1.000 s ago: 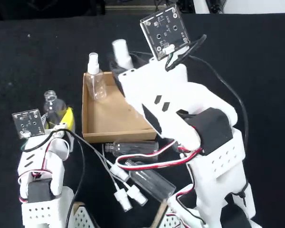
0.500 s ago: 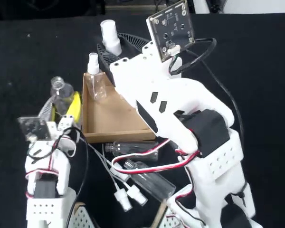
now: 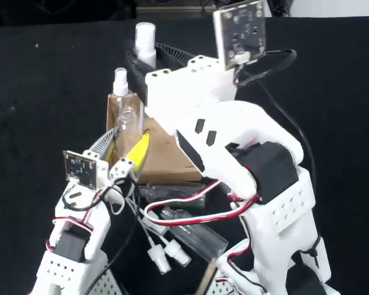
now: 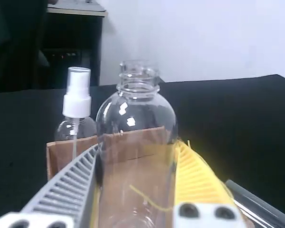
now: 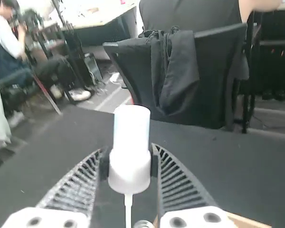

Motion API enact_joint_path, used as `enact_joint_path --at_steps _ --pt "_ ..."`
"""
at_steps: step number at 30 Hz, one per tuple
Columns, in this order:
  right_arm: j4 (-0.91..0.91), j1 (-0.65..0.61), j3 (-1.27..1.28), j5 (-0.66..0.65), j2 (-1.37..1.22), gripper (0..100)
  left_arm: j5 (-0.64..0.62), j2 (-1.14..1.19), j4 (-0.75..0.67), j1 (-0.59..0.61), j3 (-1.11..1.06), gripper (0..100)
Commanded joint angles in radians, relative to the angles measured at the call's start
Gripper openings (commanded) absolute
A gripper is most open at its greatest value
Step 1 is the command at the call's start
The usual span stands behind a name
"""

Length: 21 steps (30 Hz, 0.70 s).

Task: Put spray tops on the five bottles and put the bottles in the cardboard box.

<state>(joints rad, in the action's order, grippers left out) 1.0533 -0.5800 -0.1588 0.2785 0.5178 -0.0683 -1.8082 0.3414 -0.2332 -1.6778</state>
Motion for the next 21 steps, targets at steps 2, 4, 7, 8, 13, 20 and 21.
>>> enact_joint_path --at_steps 2,4,7,8,13,20,21 --pt "-0.091 -0.012 -0.001 0.035 0.056 1.1 -0.009 -0.012 -0.031 -0.028 -0.022 5" --pt "-0.133 -0.012 0.048 0.035 0.077 1.1 -0.009 -0.012 -0.031 -0.03 -0.022 5" --pt "-0.253 -0.012 0.171 0.032 0.145 1.0 -0.009 -0.012 -0.032 -0.03 -0.022 5" --pt "-0.308 -0.012 0.225 0.028 0.173 1.1 -0.009 -0.012 -0.032 -0.03 -0.022 5" --pt "-0.64 0.018 0.501 -0.058 0.272 1.1 -0.009 -0.012 -0.032 -0.03 -0.022 5" --pt "-0.692 0.017 0.558 -0.163 0.254 1.1 -0.009 -0.012 -0.032 -0.03 -0.022 5" --pt "-0.672 0.015 0.544 -0.183 0.243 1.1 -0.009 -0.012 -0.032 -0.03 -0.022 5"
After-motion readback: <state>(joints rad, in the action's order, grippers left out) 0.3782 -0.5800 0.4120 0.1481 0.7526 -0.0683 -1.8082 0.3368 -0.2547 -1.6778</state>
